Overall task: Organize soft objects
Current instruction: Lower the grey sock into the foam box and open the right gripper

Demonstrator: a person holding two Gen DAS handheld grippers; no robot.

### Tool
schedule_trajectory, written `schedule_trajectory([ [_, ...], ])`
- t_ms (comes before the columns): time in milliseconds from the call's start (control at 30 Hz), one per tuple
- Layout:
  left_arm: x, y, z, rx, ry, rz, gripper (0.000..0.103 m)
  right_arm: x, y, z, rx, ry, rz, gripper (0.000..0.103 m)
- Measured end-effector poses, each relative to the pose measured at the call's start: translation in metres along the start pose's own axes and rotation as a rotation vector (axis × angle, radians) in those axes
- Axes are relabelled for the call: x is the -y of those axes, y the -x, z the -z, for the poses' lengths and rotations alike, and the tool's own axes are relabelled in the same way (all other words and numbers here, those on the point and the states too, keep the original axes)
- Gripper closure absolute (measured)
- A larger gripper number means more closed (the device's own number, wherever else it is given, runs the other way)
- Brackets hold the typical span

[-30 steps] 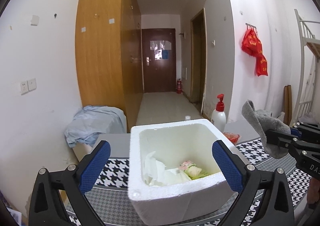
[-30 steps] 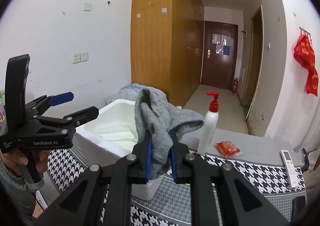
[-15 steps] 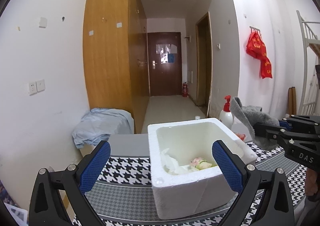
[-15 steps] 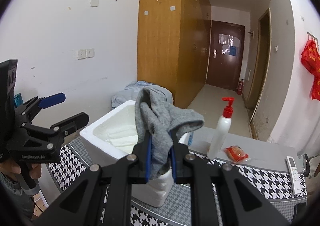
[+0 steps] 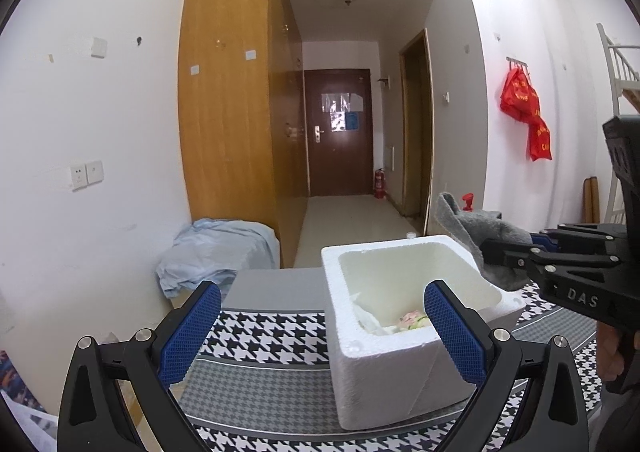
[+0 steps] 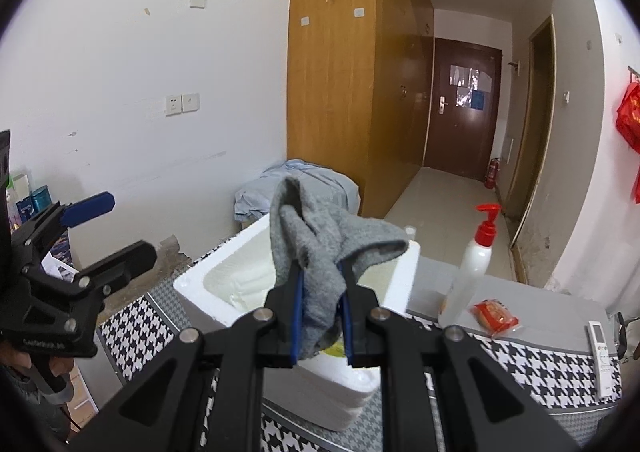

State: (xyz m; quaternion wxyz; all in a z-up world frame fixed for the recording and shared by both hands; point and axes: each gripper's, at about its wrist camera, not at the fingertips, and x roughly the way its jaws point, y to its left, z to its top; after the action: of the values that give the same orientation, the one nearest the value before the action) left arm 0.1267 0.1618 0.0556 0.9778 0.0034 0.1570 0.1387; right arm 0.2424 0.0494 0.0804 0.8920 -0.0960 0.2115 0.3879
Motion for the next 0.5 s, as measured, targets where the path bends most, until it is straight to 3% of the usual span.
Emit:
schedule_trajectory([
  [500,-0.017,0.003,0.007,-0.009,0.024,-0.018,0.001,0.002,-0.025,-0.005,-0.063,-0.014,-0.005,0.08],
])
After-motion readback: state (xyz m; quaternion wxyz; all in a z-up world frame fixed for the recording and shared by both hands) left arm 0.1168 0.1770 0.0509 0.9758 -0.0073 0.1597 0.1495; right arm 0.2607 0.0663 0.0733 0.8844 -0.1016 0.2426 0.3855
